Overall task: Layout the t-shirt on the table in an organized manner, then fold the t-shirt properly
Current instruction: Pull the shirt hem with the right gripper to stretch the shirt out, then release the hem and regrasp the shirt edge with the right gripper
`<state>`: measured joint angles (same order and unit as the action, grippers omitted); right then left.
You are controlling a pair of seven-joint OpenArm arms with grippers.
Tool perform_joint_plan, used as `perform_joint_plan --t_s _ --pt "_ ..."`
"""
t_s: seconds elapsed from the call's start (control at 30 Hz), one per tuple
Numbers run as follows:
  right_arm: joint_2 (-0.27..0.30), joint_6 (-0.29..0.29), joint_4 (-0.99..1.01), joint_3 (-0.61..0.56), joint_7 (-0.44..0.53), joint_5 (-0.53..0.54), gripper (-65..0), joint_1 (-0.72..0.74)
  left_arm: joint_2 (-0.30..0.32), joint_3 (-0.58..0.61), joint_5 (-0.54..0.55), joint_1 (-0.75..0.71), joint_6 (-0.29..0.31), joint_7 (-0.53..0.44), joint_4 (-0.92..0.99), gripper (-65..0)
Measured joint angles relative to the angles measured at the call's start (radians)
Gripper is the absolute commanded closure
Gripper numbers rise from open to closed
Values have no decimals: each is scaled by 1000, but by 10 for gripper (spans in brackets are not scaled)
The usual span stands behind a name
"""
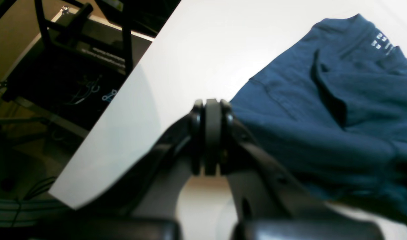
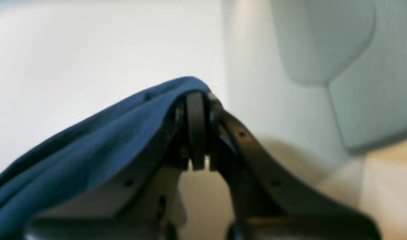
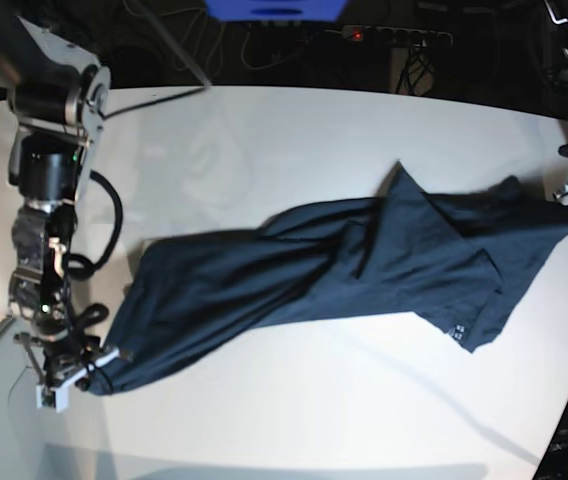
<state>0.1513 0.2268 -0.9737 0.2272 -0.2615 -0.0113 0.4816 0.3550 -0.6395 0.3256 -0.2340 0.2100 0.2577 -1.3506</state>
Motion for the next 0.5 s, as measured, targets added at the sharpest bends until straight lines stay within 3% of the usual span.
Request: perform_joint_plan --t_s 0.4,0.5 --pt "-29 0 112 -9 6 -5 -2 175 -6 2 0 -18 0 -3 0 -1" --pt "-38 0 112 -97 22 -1 -109 216 -6 2 0 -30 0 -3 0 -1"
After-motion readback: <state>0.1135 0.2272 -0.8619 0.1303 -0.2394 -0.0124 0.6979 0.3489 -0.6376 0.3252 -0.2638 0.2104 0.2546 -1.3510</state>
